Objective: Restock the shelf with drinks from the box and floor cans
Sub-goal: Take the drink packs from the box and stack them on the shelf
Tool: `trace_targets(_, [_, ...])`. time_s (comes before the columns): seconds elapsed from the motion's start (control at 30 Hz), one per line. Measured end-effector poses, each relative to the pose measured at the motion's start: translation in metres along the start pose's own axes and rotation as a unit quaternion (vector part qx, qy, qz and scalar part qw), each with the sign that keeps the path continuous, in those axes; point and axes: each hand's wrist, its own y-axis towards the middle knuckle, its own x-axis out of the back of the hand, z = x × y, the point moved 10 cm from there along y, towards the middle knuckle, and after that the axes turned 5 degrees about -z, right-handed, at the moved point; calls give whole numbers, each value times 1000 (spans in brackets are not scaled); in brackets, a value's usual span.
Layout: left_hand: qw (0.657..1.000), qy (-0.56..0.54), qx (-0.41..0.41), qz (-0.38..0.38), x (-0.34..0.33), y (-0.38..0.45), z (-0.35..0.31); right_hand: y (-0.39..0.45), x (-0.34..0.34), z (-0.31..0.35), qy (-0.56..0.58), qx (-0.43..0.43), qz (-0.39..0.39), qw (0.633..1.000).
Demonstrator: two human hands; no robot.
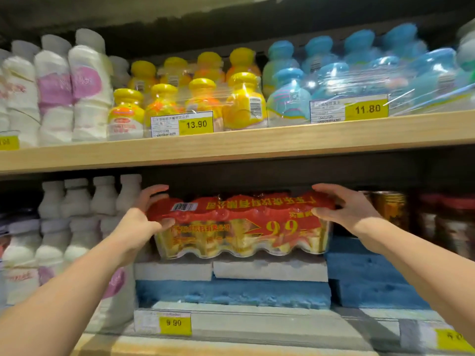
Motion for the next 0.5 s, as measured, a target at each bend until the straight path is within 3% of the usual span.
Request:
trace_targets(0.3, [997,43,-21,-53,3,20,25,9,-20,-11,63,-44,1,997])
trace_targets(0.5, [996,62,19,-68,1,25,46,12,-27,-15,75,-55,-3,996])
